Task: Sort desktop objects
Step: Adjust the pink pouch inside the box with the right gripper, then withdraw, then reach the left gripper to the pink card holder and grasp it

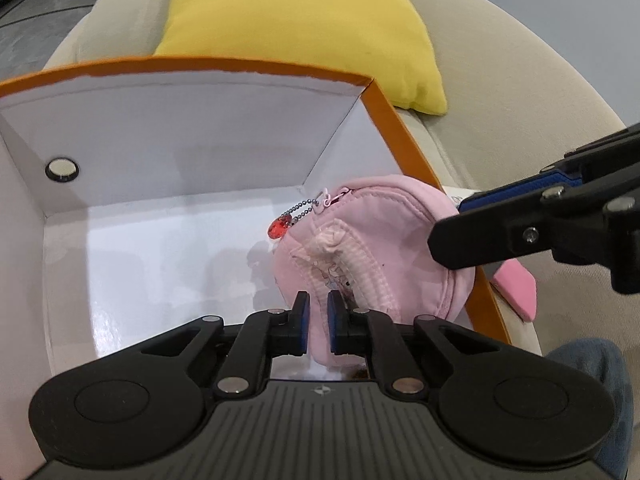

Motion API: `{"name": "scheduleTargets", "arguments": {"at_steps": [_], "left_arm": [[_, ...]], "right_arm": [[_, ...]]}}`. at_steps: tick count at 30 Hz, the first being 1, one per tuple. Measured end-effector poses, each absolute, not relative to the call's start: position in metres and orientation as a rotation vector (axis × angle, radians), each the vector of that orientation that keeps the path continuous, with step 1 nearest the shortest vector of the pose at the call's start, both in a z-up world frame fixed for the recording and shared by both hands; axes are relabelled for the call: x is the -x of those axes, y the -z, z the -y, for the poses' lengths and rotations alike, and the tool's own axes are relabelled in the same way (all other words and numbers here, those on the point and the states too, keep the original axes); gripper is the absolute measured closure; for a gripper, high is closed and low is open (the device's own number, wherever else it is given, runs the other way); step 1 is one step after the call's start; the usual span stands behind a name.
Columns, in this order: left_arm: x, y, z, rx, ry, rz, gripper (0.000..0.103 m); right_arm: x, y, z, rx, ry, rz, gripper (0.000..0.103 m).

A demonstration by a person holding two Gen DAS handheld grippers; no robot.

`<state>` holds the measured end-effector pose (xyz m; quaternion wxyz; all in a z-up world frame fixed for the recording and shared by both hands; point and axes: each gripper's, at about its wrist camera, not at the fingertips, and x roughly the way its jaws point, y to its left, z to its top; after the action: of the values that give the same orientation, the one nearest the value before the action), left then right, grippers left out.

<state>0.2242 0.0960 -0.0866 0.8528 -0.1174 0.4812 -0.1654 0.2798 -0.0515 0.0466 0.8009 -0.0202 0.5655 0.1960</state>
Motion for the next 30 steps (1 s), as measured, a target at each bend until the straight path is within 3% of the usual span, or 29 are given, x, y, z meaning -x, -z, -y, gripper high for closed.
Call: {"name": "scheduleTargets", "arguments": {"at_steps": [9, 20, 30], "left_arm": [[-0.227, 0.097, -0.093, 0.216, 0.368, -1.057, 0.094], [-0.213, 0.081, -0.104, 0.189, 0.266, -1.042, 0.091], [-0.187, 0.025, -0.089, 0.116, 0.190, -0.909, 0.090]], "right_arm": [[-0.285, -0.038, 0.050, 0.027, -0.415, -1.264, 0.071], [-0.270, -0.059, 0.077, -0.047, -0.436, -1.179, 0.058], [-0.226, -0.073, 0.172, -0.183, -0.350, -1.030, 0.058]]}}
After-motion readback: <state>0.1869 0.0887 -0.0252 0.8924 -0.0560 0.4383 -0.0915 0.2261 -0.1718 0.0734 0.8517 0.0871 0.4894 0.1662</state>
